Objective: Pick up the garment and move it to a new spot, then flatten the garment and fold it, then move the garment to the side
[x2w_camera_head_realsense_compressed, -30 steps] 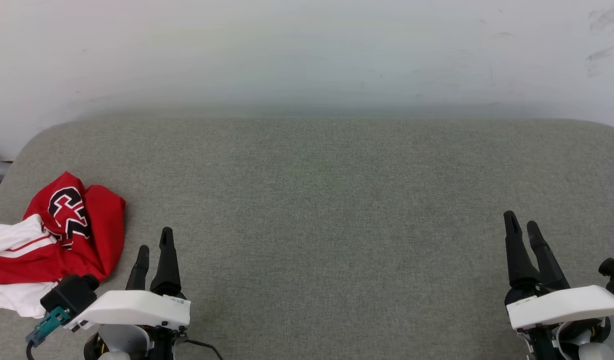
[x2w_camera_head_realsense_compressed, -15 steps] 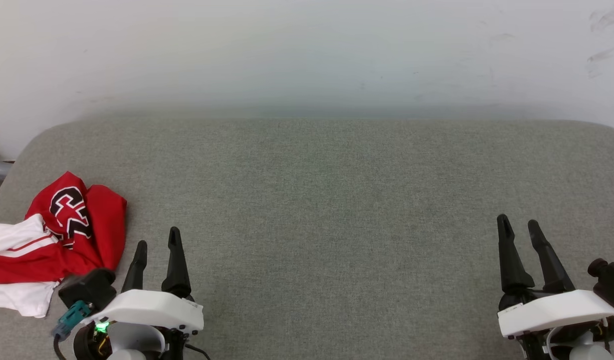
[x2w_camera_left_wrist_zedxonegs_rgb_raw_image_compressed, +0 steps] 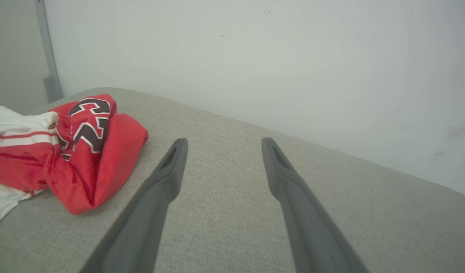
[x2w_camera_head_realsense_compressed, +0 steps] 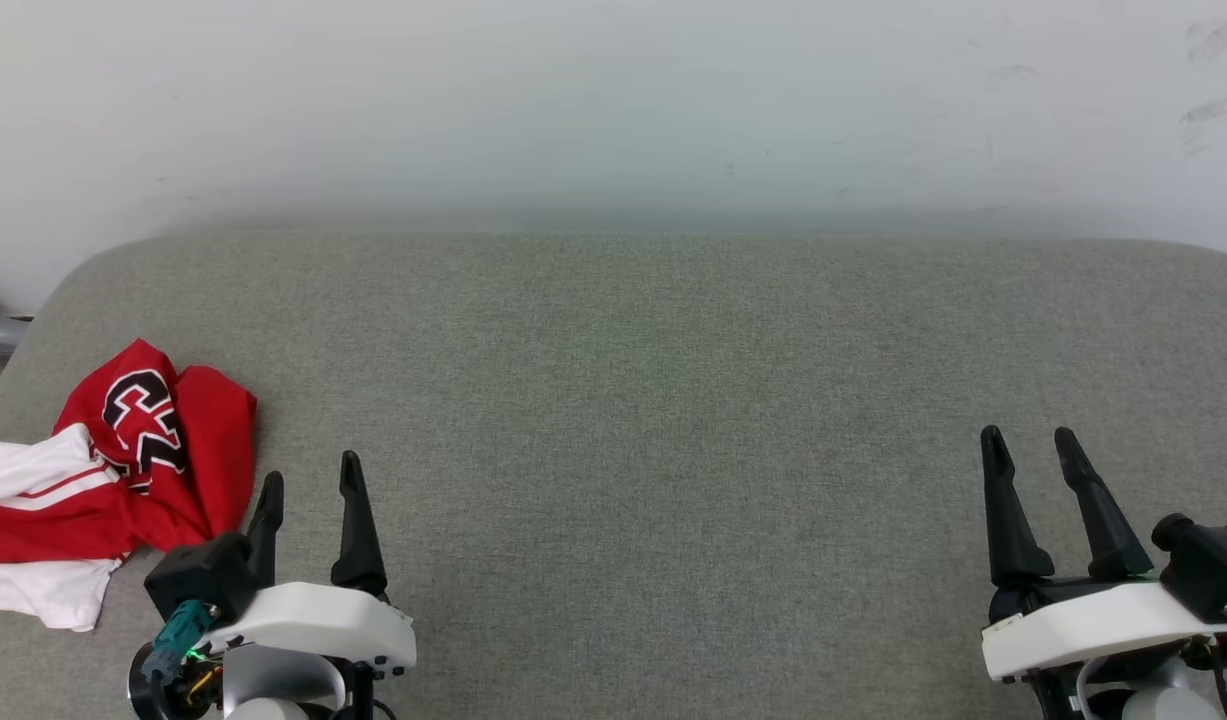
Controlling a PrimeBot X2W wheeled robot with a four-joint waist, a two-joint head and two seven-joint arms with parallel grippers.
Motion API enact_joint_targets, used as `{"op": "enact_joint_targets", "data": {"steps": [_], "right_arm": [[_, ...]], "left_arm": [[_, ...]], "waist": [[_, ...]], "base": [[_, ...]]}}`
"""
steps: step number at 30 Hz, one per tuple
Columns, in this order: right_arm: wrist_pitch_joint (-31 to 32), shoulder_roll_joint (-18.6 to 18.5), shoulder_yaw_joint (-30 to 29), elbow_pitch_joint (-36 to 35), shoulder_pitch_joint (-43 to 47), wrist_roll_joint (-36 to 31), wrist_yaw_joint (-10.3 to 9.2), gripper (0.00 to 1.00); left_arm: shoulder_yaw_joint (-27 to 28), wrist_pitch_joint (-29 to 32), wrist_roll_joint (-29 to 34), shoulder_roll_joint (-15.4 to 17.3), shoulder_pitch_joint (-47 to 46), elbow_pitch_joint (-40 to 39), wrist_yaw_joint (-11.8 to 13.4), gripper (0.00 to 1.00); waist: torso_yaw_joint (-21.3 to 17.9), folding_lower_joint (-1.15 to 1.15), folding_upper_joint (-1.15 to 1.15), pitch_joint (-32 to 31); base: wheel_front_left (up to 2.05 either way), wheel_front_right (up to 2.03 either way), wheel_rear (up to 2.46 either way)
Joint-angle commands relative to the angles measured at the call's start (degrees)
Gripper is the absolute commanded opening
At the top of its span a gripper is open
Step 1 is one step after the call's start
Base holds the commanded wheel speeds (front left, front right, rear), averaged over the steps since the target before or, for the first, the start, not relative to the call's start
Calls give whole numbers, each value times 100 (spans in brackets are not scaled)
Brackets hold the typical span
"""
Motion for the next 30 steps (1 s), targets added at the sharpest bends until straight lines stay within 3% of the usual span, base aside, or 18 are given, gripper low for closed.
{"op": "enact_joint_targets", "data": {"steps": [1,17,30], "right_arm": [[-60,0,15,-92,22,-196,-1,100],[-274,2,43,-227,42,-1087,-1,100],[-420,4,69,-300,62,-1723,-2,100]], "left_arm": [[-46,-67,193,62,10,-67,67,100],[-305,-269,1029,213,-21,-137,375,100],[-458,-427,1572,248,-22,-147,457,100]], "waist": [[2,0,0,3],[34,0,0,52],[53,0,0,77]], "base": [[0,0,0],[0,0,0],[0,0,0]]}}
